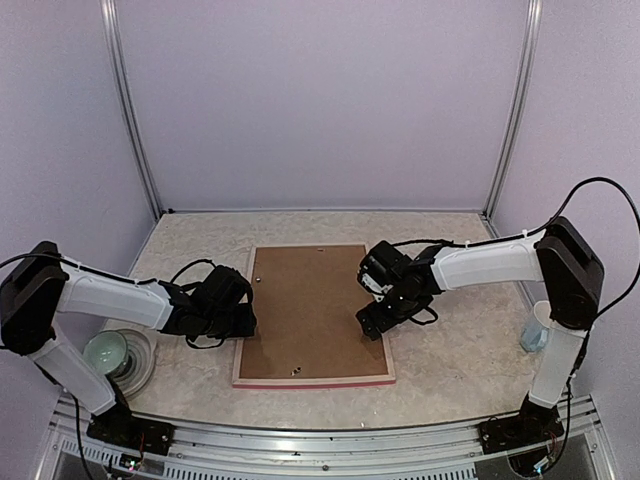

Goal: Put the photo into the frame
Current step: Press the fastener onto the backboard.

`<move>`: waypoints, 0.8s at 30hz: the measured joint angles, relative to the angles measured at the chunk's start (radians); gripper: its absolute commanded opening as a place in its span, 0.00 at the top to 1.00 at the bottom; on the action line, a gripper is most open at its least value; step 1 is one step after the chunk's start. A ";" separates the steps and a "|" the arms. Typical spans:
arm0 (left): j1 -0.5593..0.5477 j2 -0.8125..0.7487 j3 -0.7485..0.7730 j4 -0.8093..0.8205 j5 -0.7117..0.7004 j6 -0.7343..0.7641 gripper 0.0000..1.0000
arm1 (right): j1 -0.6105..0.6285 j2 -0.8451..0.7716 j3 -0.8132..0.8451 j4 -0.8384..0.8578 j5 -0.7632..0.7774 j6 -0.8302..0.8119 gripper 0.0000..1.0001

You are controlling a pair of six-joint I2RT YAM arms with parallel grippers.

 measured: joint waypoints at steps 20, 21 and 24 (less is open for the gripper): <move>0.000 -0.004 -0.008 0.011 0.000 -0.007 0.58 | -0.079 -0.004 -0.038 0.082 -0.114 0.037 0.22; 0.000 -0.004 -0.008 0.011 0.000 -0.007 0.58 | -0.087 -0.006 -0.043 0.088 -0.125 0.039 0.22; 0.000 -0.004 -0.008 0.011 0.000 -0.007 0.58 | -0.103 -0.010 -0.056 0.103 -0.153 0.043 0.27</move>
